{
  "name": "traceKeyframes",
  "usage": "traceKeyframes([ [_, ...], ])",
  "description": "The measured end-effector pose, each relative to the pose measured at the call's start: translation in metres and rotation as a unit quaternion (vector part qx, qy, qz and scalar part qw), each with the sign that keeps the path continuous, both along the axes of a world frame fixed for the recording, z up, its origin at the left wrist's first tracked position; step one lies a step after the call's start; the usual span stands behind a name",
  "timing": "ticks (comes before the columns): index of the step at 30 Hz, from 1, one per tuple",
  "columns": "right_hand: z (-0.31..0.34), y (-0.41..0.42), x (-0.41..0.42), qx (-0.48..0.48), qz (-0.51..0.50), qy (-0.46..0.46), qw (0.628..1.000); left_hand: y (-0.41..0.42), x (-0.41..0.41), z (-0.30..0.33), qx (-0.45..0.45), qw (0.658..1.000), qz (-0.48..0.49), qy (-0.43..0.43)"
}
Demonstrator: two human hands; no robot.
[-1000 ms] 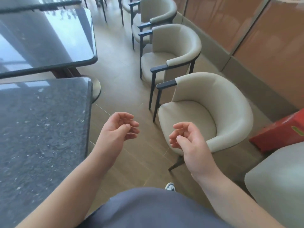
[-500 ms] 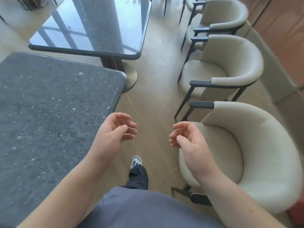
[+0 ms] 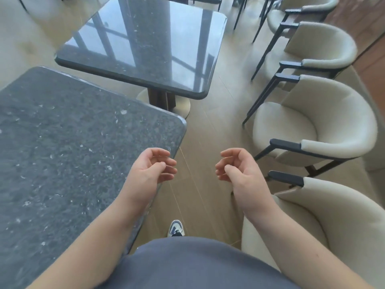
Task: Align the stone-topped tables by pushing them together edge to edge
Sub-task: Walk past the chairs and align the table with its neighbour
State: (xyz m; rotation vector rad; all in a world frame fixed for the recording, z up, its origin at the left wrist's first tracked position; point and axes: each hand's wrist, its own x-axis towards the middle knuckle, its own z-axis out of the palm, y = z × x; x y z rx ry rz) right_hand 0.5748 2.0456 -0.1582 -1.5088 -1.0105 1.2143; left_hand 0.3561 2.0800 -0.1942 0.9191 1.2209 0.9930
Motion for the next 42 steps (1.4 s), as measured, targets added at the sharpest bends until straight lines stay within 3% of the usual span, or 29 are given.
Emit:
traceKeyframes([
  [12,-0.019,0.12,0.022,-0.03,0.088,0.006,0.996,0.089,0.012,-0.005,-0.011,0.997,0.083,0.004],
  [17,-0.026,0.197,0.051,-0.067,0.171,0.008,0.983,0.14,0.047,-0.015,-0.044,0.987,0.157,-0.006],
  [24,-0.052,0.294,0.083,-0.135,0.262,-0.019,0.955,0.182,0.096,-0.036,-0.122,0.953,0.271,-0.054],
  [33,-0.137,0.36,0.039,-0.305,0.304,-0.063,0.9,0.17,0.085,-0.086,-0.218,0.877,0.411,-0.118],
  [38,-0.187,0.387,0.019,-0.374,0.289,-0.132,0.871,0.185,0.081,-0.11,-0.268,0.857,0.41,-0.161],
  [42,-0.212,0.406,0.008,-0.451,0.247,-0.101,0.851,0.201,0.077,-0.123,-0.309,0.854,0.396,-0.136],
])
